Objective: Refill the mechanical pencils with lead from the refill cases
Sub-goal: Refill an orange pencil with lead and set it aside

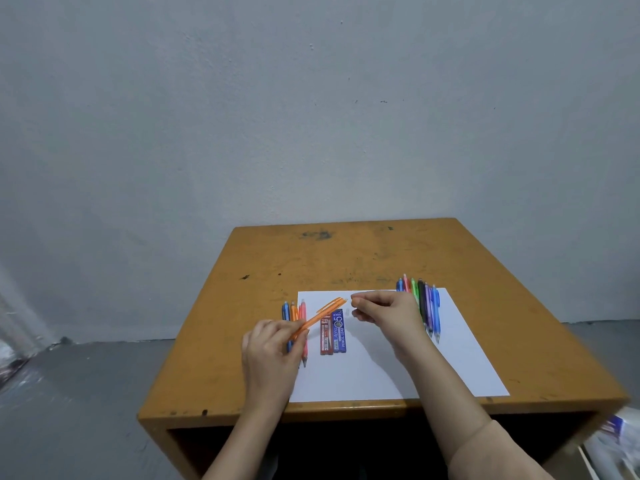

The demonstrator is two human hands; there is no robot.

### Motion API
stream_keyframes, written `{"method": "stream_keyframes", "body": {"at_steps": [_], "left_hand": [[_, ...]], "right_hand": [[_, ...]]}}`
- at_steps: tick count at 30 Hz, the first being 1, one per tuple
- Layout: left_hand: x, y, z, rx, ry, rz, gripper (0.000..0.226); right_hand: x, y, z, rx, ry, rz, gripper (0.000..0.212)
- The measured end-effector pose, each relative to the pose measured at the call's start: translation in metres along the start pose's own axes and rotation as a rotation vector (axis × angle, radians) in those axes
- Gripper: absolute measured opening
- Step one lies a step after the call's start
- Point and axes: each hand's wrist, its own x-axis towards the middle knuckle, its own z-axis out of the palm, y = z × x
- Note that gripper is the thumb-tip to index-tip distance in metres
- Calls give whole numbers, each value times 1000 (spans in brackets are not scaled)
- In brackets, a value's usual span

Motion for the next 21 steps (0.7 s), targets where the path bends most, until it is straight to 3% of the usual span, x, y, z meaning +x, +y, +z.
{"method": "stream_keyframes", "body": {"at_steps": [15,21], "left_hand": [[0,-1,2,4,20,67,16],[1,-1,1,-14,13,58,30]], "right_hand": [[-15,-17,4,315,-73,113,10],[-15,-17,5,313,-76,97,9]]}}
